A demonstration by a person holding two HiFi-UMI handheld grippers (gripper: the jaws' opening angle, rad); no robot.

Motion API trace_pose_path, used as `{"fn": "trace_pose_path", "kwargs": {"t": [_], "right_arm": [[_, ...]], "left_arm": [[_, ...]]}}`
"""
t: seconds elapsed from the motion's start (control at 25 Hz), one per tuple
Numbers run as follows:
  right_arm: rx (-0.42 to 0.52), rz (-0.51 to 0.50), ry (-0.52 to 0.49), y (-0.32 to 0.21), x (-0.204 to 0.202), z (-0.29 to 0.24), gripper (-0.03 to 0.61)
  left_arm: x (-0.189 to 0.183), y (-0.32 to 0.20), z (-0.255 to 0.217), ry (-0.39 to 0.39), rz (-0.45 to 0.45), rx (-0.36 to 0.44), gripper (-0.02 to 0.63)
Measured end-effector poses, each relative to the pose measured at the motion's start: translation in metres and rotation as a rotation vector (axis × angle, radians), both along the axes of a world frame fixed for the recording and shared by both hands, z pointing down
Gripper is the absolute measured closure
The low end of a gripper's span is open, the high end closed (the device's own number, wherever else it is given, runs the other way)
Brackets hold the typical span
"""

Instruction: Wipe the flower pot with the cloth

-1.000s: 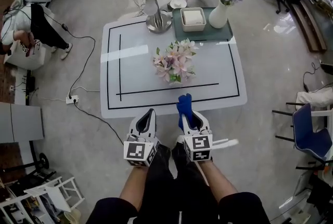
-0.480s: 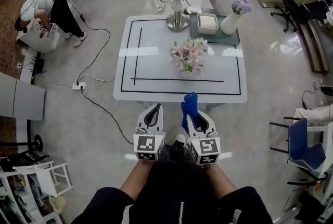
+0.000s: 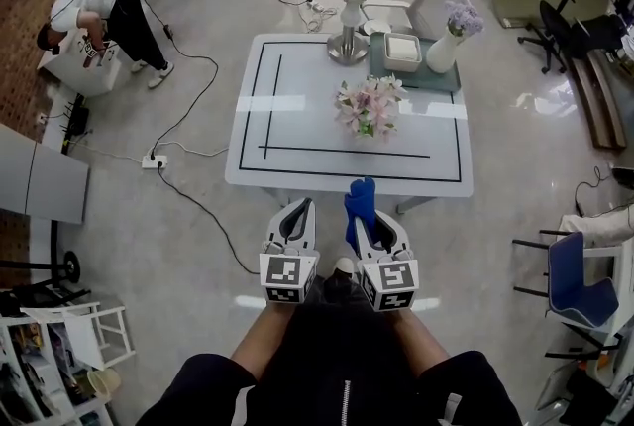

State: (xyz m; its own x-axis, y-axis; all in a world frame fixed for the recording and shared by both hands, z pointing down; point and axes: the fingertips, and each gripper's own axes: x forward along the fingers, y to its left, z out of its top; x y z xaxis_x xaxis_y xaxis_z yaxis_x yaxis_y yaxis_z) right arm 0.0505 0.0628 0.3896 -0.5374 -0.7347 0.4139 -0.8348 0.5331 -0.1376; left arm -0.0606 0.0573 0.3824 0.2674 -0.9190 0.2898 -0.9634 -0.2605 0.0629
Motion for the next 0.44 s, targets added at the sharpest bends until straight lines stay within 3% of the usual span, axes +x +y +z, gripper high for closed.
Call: {"fn": "trace_pose_path", "kwargs": {"t": [0.44], "right_arm": [[0.013,-0.012,0.005,0.006,0.003,-0.002,0.483]], "left_arm": [[0.021,-0.002,0.001,0.009,0.036,0.013,0.609]]}}
